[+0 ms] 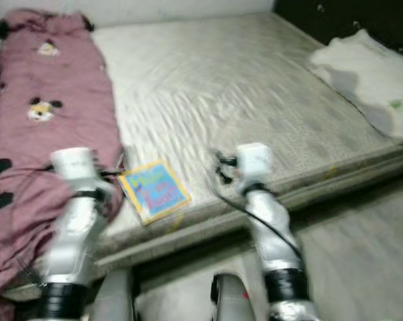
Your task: Clean up the room
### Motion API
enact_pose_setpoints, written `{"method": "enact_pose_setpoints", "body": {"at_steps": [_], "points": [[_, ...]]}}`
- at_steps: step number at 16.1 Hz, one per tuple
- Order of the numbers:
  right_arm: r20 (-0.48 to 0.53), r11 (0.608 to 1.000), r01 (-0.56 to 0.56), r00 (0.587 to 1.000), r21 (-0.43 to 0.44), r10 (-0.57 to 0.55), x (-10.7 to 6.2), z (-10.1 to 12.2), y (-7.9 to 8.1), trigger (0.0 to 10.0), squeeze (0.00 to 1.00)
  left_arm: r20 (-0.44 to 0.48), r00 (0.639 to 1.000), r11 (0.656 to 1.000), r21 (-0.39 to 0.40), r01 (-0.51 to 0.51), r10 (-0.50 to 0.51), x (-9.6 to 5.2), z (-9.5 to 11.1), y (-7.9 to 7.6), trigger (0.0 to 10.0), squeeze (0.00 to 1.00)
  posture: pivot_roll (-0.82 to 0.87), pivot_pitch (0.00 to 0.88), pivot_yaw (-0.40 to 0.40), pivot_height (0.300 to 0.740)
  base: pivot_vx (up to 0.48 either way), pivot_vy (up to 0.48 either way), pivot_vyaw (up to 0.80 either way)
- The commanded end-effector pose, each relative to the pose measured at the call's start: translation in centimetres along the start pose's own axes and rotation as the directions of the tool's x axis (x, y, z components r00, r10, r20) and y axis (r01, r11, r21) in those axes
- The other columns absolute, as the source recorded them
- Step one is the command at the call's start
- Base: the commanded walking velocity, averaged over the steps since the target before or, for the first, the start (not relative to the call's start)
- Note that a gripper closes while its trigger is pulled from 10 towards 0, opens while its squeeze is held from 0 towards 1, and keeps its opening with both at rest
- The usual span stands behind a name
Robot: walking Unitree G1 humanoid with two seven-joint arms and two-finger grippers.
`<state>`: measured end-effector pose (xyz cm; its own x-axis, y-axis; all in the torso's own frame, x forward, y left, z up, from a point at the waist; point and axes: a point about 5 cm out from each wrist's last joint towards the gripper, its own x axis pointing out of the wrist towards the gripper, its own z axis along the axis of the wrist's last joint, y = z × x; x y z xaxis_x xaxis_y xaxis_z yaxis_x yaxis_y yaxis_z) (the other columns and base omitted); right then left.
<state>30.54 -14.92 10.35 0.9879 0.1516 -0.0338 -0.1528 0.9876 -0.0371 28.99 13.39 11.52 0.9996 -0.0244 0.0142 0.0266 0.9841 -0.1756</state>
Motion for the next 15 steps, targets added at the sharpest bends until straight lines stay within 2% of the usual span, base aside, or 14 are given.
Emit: {"method": "enact_pose_setpoints", "body": {"at_steps": [1, 4, 8, 13, 15], "points": [[0.020, 0.999, -0.034, 0.999, 0.012, 0.034, 0.43, 0.53, 1.32, 10.0, 0.00, -0.009, 0.999, 0.999, 0.007, -0.039, 0.039, -0.18, -0.15, 1.25, 10.0, 0.00, 0.01, 0.055, -0.032, 0.625, 0.401, 0.000, 0.00], [0.021, 0.999, -0.032, 0.999, 0.017, 0.032, 0.44, 0.51, 1.33, 10.0, 0.00, -0.020, 0.999, 0.999, 0.004, -0.044, 0.044, -0.18, -0.33, 1.31, 10.0, 0.00, 0.01, 0.054, -0.031, 0.625, 0.334, 0.000, 0.00], [0.019, 0.999, -0.042, 0.999, 0.005, 0.042, 0.46, 0.46, 1.39, 10.0, 0.00, -0.040, 0.998, 0.999, 0.009, -0.053, 0.053, -0.10, -0.57, 1.27, 10.0, 0.00, 0.01, 0.054, -0.031, 0.625, 0.000, 0.000, 0.00], [0.013, 0.999, -0.048, 0.999, 0.001, 0.048, 0.47, 0.33, 1.44, 10.0, 0.00, -0.043, 0.997, 0.998, 0.008, -0.056, 0.056, -0.08, -0.67, 1.26, 10.0, 0.00, 0.02, 0.044, -0.033, 0.625, 0.000, 0.000, 0.80], [0.009, 0.999, -0.043, 0.999, 0.019, 0.043, 0.44, 0.17, 1.39, 10.0, 0.00, -0.046, 0.997, 0.998, 0.009, -0.056, 0.056, -0.08, -0.73, 1.21, 10.0, 0.00, 0.01, 0.041, -0.033, 0.625, 0.000, 0.000, 0.00]]}}
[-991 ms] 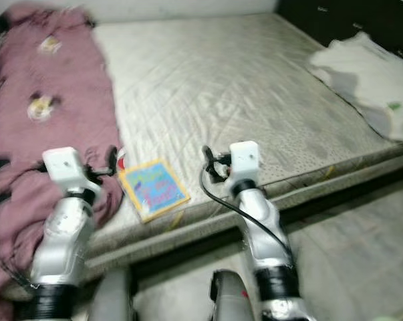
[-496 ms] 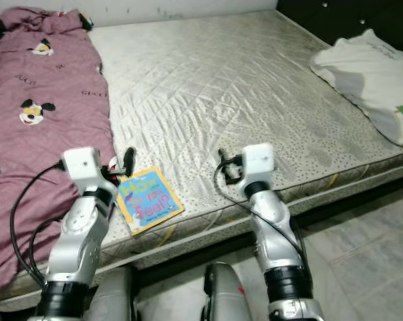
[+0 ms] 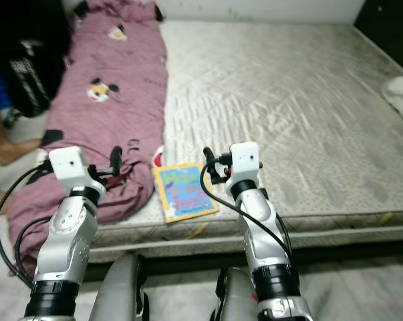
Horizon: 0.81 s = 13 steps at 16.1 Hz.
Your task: Clean up the room
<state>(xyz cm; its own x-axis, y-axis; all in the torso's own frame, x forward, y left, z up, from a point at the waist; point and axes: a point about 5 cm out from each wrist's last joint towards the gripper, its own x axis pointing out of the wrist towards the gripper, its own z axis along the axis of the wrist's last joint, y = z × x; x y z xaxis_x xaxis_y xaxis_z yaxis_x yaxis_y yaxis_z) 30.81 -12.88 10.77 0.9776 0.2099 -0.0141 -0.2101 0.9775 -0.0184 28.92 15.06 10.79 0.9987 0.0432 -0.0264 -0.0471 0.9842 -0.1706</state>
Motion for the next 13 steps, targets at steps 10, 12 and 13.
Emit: {"method": "enact_pose_setpoints", "body": {"at_steps": [10, 12, 13], "points": [[-0.018, 1.000, 0.014, 1.000, -0.002, -0.014, -0.09, -0.36, -0.53, 10.0, 0.00, -0.029, 0.999, 1.000, 0.002, 0.014, -0.014, 0.11, -0.42, -0.61, 10.0, 0.00, 0.01, 0.048, -0.032, 0.569, 0.000, 0.000, 0.00], [-0.018, 1.000, 0.014, 1.000, -0.002, -0.014, -0.09, -0.35, -0.53, 10.0, 0.00, -0.029, 0.999, 1.000, 0.001, 0.014, -0.014, 0.12, -0.42, -0.61, 10.0, 0.00, 0.01, 0.048, -0.032, 0.554, 0.000, 0.000, 0.00], [-0.017, 1.000, 0.014, 1.000, -0.003, -0.014, -0.08, -0.30, -0.54, 10.0, 0.00, -0.029, 0.999, 1.000, 0.000, 0.013, -0.013, 0.14, -0.41, -0.64, 10.0, 0.00, 0.01, 0.050, -0.034, 0.549, 0.000, 0.000, 0.00]]}}
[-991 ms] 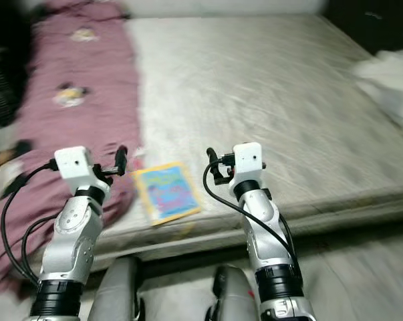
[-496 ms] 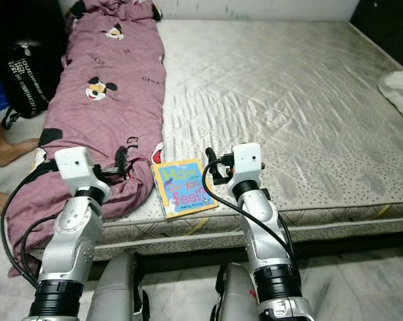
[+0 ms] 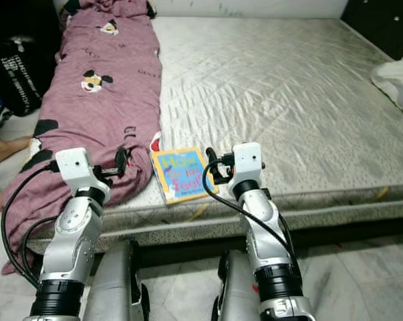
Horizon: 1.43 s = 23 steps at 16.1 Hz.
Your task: Clean up the room
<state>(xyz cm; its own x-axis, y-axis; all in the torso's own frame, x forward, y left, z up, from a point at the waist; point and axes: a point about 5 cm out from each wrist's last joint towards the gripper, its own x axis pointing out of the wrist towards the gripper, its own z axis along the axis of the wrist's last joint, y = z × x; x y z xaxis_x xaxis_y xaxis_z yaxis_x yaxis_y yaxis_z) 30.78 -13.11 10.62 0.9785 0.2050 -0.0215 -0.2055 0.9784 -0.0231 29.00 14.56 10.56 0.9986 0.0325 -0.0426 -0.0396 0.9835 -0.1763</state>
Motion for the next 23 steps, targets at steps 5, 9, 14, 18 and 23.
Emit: {"method": "enact_pose_setpoints", "body": {"at_steps": [5, 9, 14, 18, 23], "points": [[-0.010, 1.000, 0.010, 1.000, 0.004, -0.010, 0.06, -0.10, -0.33, 10.0, 0.00, 0.003, 1.000, 1.000, 0.005, -0.021, 0.021, 0.11, 0.10, 0.10, 10.0, 0.00, 0.01, 0.051, -0.036, 0.549, 0.000, 0.000, 0.00], [-0.013, 1.000, 0.011, 1.000, 0.004, -0.011, 0.14, -0.19, -0.27, 10.0, 0.00, 0.021, 1.000, 1.000, 0.009, -0.002, 0.002, 0.12, 0.35, -0.01, 10.0, 0.00, 0.01, 0.053, -0.033, 0.549, 0.000, 0.000, 0.00], [-0.013, 1.000, 0.014, 1.000, 0.004, -0.014, 0.20, -0.20, -0.29, 10.0, 0.00, 0.027, 1.000, 1.000, 0.001, 0.011, -0.011, 0.15, 0.44, -0.15, 10.0, 0.00, 0.01, 0.054, -0.032, 0.549, 0.239, 0.000, 0.00], [-0.015, 1.000, 0.015, 1.000, 0.004, -0.015, 0.20, -0.22, -0.32, 10.0, 0.00, 0.004, 1.000, 1.000, 0.000, 0.001, -0.001, 0.24, 0.15, -0.10, 10.0, 0.00, 0.01, 0.055, -0.032, 0.549, 0.065, 0.000, 0.00], [-0.014, 1.000, 0.011, 1.000, -0.020, -0.012, 0.15, -0.20, -0.27, 10.0, 0.00, 0.012, 0.999, 0.999, -0.011, 0.031, -0.030, 0.26, 0.22, -0.44, 10.0, 0.00, 0.01, 0.053, -0.031, 0.549, 0.056, 0.000, 0.32]]}}
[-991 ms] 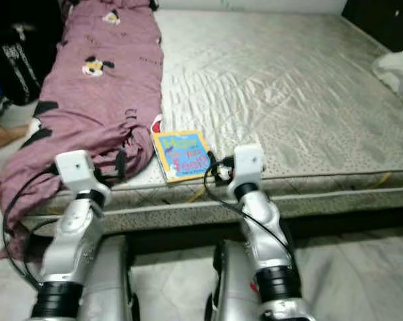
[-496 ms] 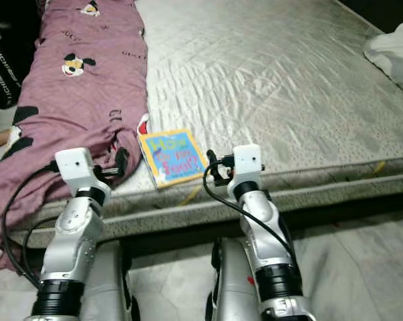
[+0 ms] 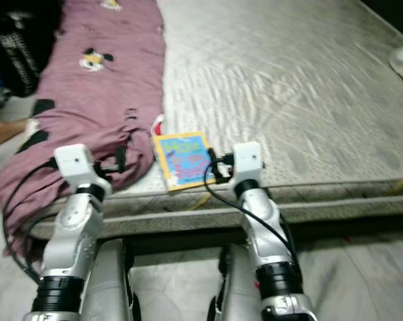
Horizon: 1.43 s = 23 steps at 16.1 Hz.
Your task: Clean up the room
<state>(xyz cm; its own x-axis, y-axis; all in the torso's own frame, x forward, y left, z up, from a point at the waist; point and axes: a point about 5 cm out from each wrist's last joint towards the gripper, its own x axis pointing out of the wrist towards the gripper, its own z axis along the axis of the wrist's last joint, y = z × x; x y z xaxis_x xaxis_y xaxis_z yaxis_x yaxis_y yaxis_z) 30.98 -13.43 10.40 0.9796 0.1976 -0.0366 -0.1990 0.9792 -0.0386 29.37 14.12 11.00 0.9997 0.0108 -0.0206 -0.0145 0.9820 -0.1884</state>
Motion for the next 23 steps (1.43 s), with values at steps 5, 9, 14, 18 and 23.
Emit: {"method": "enact_pose_setpoints", "body": {"at_steps": [5, 9, 14, 18, 23], "points": [[-0.008, 1.000, 0.008, 1.000, 0.011, -0.008, 0.0, -0.2, 0.0, 10.0, 0.00, -0.029, 0.999, 1.000, -0.002, -0.017, 0.017, -0.1, -0.5, 0.2, 10.0, 0.00, 0.01, 0.050, -0.034, 0.549, 0.237, 0.000, 0.31], [-0.011, 1.000, 0.011, 1.000, 0.014, -0.011, -0.1, -0.3, -0.1, 10.0, 0.00, -0.056, 0.998, 1.000, -0.003, -0.018, 0.018, 0.0, -0.9, 0.2, 10.0, 0.00, 0.01, 0.045, -0.033, 0.549, 0.000, 0.000, 0.00], [-0.024, 0.999, 0.043, 0.999, 0.016, -0.043, -0.6, -0.3, -0.5, 10.0, 0.00, -0.157, 0.988, 1.000, -0.019, -0.018, 0.015, 0.6, -2.3, -0.1, 10.0, 0.00, -0.02, 0.058, -0.038, 0.549, 0.000, 0.000, -0.16], [-0.019, 0.997, 0.074, 0.997, 0.004, -0.074, -2.0, 0.1, -1.3, 10.0, 0.00, -0.212, 0.977, 0.997, -0.071, -0.012, -0.003, 1.8, -3.2, -1.2, 10.0, 0.00, -0.06, 0.097, -0.042, 0.549, 0.000, 0.000, -0.40], [-0.037, 0.996, 0.091, 0.995, 0.011, -0.090, -3.4, 0.4, -1.4, 10.0, 0.00, -0.298, 0.954, 0.990, -0.129, -0.063, 0.022, 2.3, -4.8, -1.5, 10.0, 0.00, -0.11, 0.136, -0.046, 0.549, 0.000, 0.000, 0.00]]}}
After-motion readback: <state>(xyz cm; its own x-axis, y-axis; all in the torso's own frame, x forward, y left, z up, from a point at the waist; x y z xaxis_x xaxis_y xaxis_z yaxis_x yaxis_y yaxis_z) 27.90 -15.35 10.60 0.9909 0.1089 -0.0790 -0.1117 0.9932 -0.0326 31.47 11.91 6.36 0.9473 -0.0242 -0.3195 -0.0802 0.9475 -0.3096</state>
